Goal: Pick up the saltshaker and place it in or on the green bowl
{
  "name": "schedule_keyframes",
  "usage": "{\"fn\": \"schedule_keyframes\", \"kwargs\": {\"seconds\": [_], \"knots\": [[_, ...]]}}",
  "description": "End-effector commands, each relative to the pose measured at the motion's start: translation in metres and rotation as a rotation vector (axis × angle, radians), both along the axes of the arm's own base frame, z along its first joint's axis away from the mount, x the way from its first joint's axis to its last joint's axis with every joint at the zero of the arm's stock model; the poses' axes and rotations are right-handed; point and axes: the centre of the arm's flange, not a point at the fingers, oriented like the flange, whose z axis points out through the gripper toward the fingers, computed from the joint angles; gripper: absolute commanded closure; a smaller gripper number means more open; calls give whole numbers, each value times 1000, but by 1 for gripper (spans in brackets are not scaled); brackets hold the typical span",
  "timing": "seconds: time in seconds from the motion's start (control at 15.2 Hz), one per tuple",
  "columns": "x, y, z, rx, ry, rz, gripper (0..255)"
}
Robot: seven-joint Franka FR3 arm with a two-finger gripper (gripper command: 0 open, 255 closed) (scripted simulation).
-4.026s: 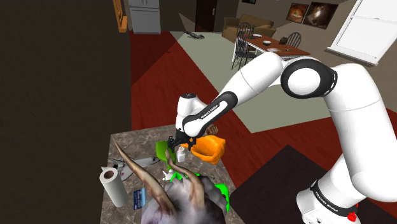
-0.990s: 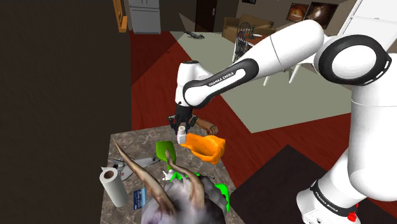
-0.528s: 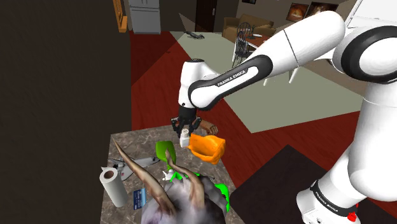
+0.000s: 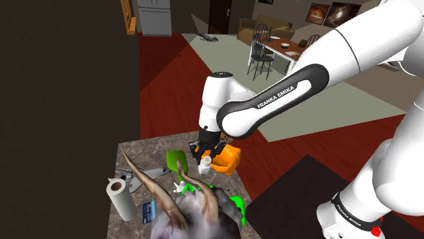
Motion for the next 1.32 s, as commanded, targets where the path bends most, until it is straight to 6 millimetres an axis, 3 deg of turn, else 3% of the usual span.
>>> {"fn": "schedule_keyframes", "kwargs": {"seconds": [0.0,0.33,1.25], "knots": [[-26,6,-1,0,0,-1,255],[-86,22,3,0,0,-1,255],[-86,22,-71,0,0,-1,255]]}}
